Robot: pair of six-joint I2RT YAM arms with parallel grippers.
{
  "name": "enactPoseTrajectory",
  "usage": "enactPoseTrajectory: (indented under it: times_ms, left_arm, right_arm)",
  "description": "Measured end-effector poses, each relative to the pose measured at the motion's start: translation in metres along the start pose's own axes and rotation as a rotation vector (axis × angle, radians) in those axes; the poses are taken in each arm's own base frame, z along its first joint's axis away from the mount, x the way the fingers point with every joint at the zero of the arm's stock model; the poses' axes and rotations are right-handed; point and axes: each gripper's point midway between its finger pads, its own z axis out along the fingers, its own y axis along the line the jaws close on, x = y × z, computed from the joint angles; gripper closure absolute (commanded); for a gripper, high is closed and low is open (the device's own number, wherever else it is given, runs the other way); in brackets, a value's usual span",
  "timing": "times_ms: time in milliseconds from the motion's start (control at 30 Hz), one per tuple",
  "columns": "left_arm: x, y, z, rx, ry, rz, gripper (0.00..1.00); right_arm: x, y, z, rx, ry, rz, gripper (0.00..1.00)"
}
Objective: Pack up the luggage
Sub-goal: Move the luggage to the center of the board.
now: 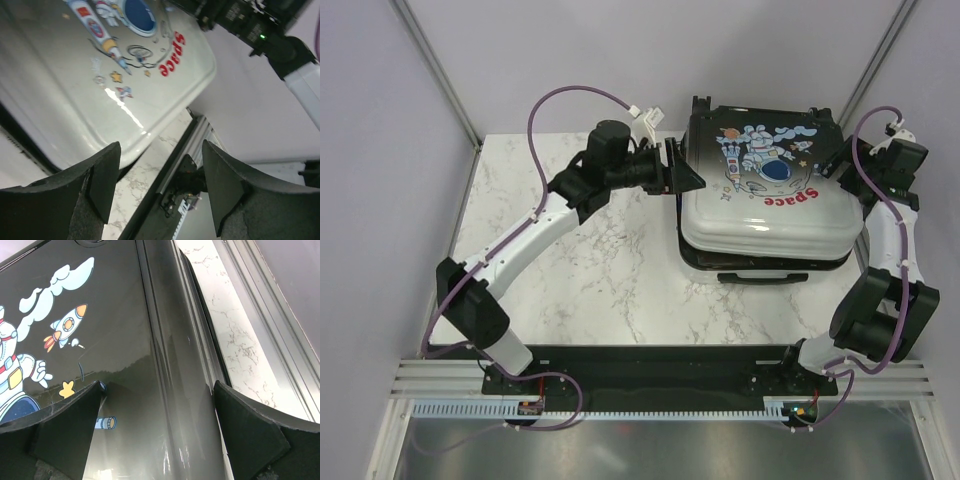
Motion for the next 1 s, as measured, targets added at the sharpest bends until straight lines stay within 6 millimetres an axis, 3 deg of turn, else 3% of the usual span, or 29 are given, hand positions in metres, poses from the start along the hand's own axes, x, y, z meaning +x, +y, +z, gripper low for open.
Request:
enactPoseTrajectory:
  times_ms: [100, 233, 467, 600, 700, 1000]
  left_arm:
    - [-0.004, 0.028, 0.005, -0.069, -0.011, -0.028, 0.27]
    - [0.004, 0.06, 0.018, -0.14, 0.015, -0.063, 0.27]
    - [0.012, 0.105, 0.021, -0.242, 0.037, -0.096, 0.27]
    - [0.014, 0.121, 0.018, -0.278, 0.033, -0.093, 0.27]
    - [0.028, 0.133, 0.017, -0.302, 0.058, -0.106, 0.28]
    - [0.028, 0.14, 0.005, -0.311, 0.023, -0.103, 0.28]
  right_arm:
    - [0.001, 0.001, 0.001, -0.002, 0.006, -0.007, 0.02]
    - [0.001, 0.008, 0.005, -0.001, 0.009, -0.027, 0.02]
    - [0.004, 0.043, 0.025, -0.05, -0.007, -0.063, 0.02]
    - [0.005, 0.057, 0.033, -0.071, -0.012, -0.076, 0.02]
    - [0.007, 0.064, 0.036, -0.08, -0.011, -0.084, 0.02]
    - [0.008, 0.094, 0.057, -0.09, -0.014, -0.122, 0.02]
